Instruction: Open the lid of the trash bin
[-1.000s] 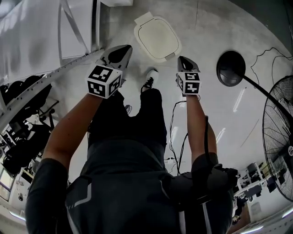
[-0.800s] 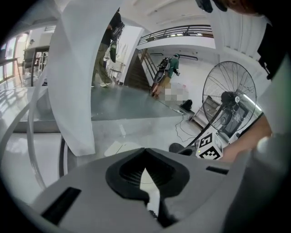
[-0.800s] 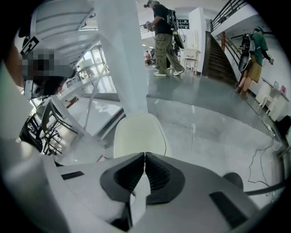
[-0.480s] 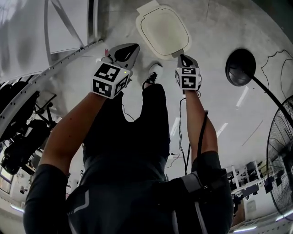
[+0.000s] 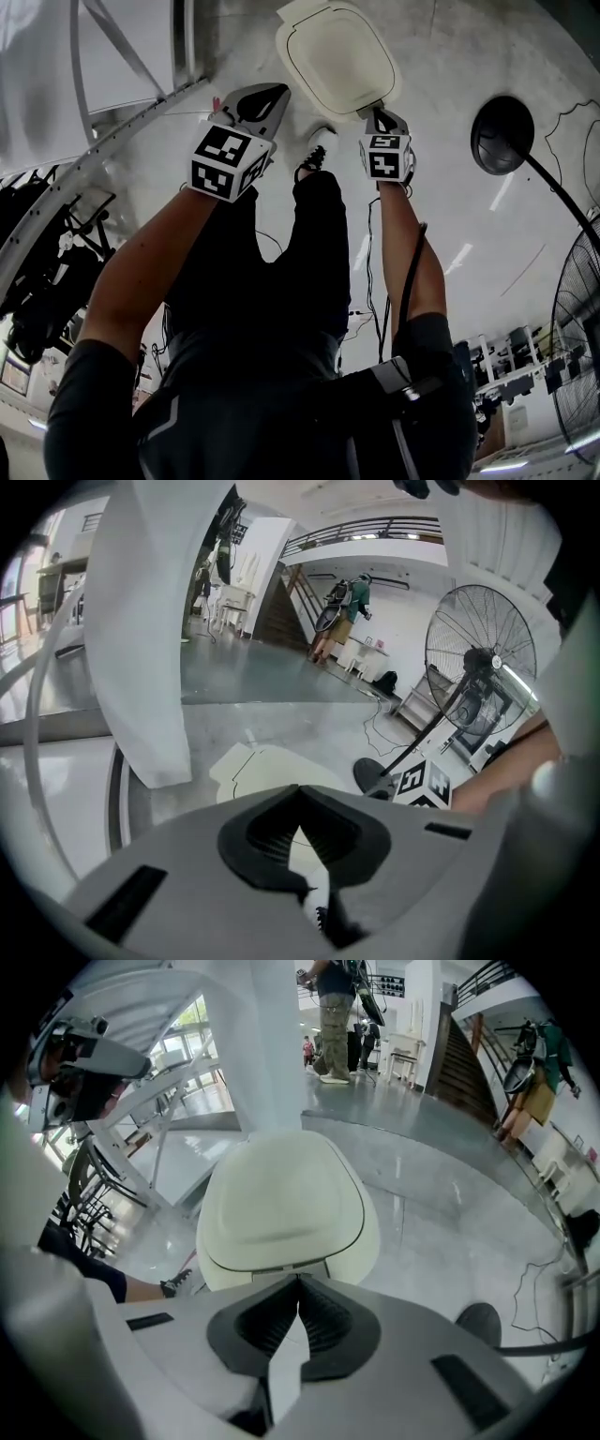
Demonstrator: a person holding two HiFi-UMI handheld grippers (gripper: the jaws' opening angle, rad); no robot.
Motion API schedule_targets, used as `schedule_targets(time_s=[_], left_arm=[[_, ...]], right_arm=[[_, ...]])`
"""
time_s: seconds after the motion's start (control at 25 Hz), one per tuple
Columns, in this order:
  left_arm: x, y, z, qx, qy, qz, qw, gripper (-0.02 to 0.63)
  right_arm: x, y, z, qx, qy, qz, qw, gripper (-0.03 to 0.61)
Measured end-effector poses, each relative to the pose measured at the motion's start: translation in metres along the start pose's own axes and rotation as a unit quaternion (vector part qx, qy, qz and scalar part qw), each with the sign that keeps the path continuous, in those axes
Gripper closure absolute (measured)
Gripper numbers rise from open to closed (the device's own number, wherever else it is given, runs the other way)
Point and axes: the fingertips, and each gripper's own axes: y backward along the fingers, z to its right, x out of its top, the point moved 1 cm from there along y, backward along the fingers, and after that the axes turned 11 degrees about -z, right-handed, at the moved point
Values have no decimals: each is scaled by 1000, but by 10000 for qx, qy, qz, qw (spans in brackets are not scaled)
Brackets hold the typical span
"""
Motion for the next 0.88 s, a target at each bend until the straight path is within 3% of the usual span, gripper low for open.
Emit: schedule_targets(time_s=[0.2, 0.36, 0.6, 0.88], left_arm=[[5, -2, -6, 111, 64, 68, 9999, 606], [0, -2, -8, 148, -120, 29, 9998, 606], [-3, -3, -8, 98, -102, 35, 9999, 606], [14, 11, 18, -412, -433, 162, 9981, 606]], right_arm=[[-2, -3, 0, -310, 59, -59, 9995, 552], [-2, -6, 3, 5, -450, -170, 9988, 552], [0, -7, 2, 189, -594, -425, 9972, 552], [0, -3, -2, -126, -395, -306, 9987, 552]])
